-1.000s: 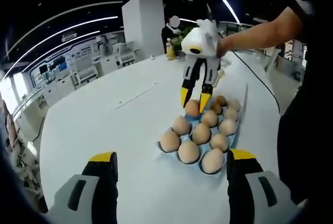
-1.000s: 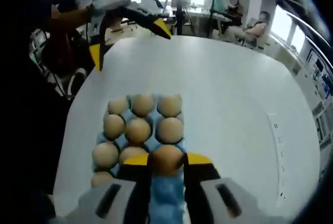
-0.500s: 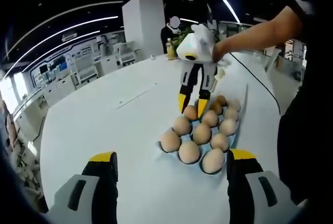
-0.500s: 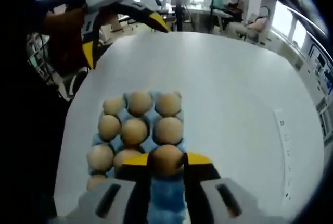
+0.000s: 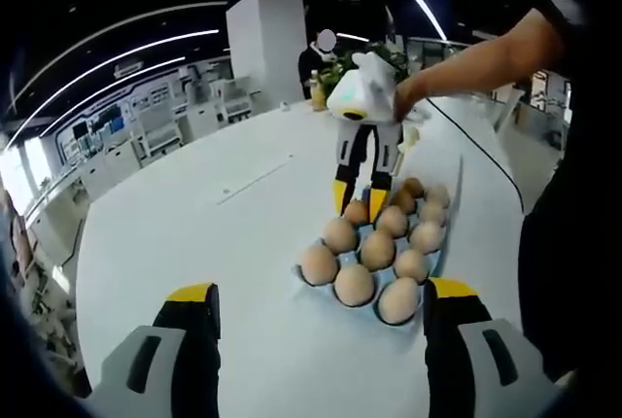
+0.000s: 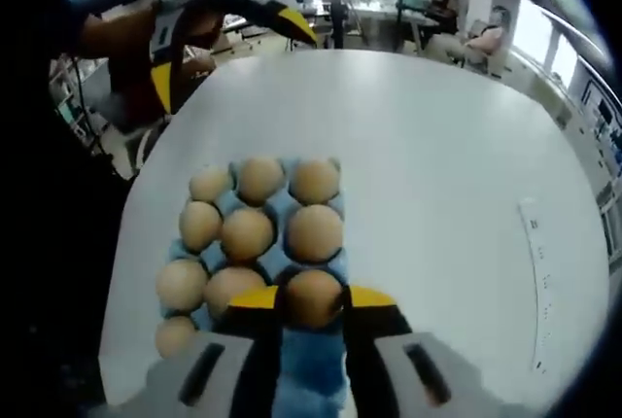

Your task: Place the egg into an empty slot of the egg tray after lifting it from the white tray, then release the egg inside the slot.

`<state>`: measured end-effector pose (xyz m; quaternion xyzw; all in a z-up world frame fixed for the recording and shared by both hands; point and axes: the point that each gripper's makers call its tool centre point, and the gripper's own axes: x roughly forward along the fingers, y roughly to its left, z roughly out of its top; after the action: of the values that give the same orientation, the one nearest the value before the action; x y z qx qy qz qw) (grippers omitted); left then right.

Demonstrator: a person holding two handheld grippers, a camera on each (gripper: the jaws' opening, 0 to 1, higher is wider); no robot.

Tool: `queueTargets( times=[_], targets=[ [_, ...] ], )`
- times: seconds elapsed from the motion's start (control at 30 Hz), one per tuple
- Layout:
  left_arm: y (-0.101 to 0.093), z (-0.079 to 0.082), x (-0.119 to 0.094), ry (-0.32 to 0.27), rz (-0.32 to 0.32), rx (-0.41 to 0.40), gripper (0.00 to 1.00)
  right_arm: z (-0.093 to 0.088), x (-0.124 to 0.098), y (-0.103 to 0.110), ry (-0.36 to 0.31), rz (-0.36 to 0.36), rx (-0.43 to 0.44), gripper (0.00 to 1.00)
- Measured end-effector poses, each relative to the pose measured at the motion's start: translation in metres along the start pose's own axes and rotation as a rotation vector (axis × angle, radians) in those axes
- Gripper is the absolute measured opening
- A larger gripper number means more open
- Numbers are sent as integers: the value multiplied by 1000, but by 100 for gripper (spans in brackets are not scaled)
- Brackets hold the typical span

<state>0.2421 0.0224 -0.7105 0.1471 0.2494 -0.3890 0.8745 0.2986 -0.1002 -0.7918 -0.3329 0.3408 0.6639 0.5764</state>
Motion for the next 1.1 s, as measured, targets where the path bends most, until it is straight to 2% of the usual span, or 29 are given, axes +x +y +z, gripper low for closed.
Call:
queueTargets(
  times=[0.3, 0.4, 0.53, 0.63, 0.8, 1.1],
  targets=[
    [-1, 0, 0, 5, 0, 4, 88, 0, 0, 1, -18, 4, -30, 25],
    [-1, 0, 1, 9, -2, 9, 87, -3, 1, 2, -4, -3, -37, 27],
    [-1, 1, 1, 8, -2, 7, 87, 2, -5, 0, -58, -16, 6, 29],
    [-1, 1, 1, 10, -3, 9, 87, 1, -11, -2, -74, -36, 4, 29],
    [-4, 3, 2, 9, -7, 12, 87, -3, -21, -3, -121, -59, 52, 28],
    [-8, 6, 6, 12, -17, 19, 87, -25, -38, -3, -143, -99, 105, 27]
  ],
)
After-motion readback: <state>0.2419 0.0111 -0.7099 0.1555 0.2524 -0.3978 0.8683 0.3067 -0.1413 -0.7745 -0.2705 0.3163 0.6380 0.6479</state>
